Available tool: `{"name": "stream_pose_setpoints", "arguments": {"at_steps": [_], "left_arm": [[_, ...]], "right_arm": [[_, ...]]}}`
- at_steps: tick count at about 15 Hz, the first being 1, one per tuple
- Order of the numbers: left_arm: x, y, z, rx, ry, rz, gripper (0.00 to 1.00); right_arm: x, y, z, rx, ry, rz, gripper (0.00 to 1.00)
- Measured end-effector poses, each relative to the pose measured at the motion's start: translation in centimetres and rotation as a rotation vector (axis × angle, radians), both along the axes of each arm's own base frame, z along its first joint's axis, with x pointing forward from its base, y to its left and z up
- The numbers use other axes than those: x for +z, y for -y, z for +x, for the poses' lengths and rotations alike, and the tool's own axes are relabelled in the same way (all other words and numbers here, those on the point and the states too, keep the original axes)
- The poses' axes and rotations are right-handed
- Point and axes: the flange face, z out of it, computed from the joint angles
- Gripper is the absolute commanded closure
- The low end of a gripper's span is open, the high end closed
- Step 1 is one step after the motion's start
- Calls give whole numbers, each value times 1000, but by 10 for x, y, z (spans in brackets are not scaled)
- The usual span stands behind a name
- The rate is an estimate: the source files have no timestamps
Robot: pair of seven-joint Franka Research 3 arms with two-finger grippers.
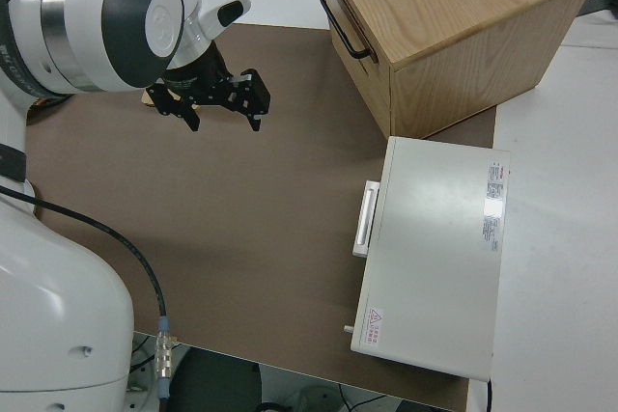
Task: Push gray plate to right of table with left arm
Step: 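Lower the left gripper beside the gray plate's edge nearest the rack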
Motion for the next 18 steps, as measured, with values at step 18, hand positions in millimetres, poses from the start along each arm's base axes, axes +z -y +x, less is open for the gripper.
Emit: {"name": "stream_pose_setpoints", "arguments": {"at_steps": [18], "left_arm": [[-52, -24, -3, -46, -19, -3, 0]], "right_arm": [[0, 0, 0, 0, 0, 0, 17]]}}
